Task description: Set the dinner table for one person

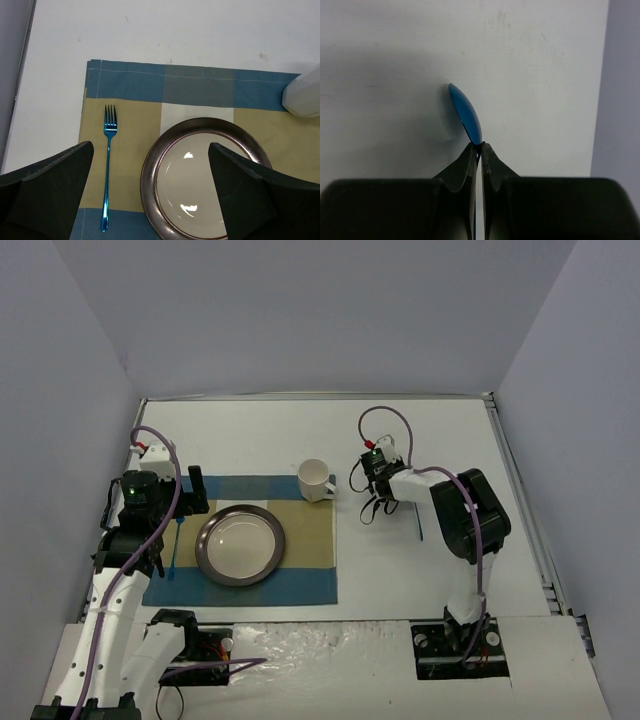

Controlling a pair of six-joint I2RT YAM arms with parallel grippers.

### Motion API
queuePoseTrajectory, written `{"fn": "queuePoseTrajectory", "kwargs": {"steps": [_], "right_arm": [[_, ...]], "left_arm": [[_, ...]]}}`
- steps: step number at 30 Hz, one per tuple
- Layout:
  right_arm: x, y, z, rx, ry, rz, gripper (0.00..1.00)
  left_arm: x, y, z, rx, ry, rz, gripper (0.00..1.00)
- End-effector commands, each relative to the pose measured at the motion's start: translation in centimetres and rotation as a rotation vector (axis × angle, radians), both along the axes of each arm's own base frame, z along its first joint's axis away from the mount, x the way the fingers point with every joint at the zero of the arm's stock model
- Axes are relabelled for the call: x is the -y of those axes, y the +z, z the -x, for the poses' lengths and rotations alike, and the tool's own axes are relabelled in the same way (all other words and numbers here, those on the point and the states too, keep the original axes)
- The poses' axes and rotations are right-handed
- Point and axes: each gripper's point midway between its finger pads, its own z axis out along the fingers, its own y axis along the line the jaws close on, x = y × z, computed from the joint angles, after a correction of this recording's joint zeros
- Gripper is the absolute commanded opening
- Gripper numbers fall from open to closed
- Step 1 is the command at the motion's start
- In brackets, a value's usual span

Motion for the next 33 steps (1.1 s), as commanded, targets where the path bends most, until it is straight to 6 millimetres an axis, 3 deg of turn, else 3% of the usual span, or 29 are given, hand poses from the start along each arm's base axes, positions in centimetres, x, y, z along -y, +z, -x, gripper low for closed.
{"fn": "queuePoseTrajectory", "kwargs": {"steps": [1, 10, 17, 22, 33], "right_arm": [[-3.8, 3.6, -1.2, 0.081, 0.091, -0.286, 0.0], [-8.8, 4.2, -0.6, 0.049, 0.188, -0.836, 0.0], [-9.9, 2.5, 0.2, 0.01, 0.152, -1.111, 0.0], [-9.2, 1.5, 0.5, 0.016, 0.114, -1.122, 0.0], [-5.0, -1.4, 1.4, 0.011, -0.021, -1.113, 0.27]], "left_arm": [[0.0, 1.2, -0.8, 0.047, -0.004, -0.009, 0.97], [0.1, 1.0, -0.9, 0.042, -0.012, -0.011, 0.97], [0.2, 0.8, -1.0, 0.036, -0.017, -0.012, 0.97], [0.2, 0.6, -1.0, 0.03, -0.02, -0.012, 0.97], [0.4, 0.5, -1.1, 0.026, -0.03, -0.007, 0.97]]}}
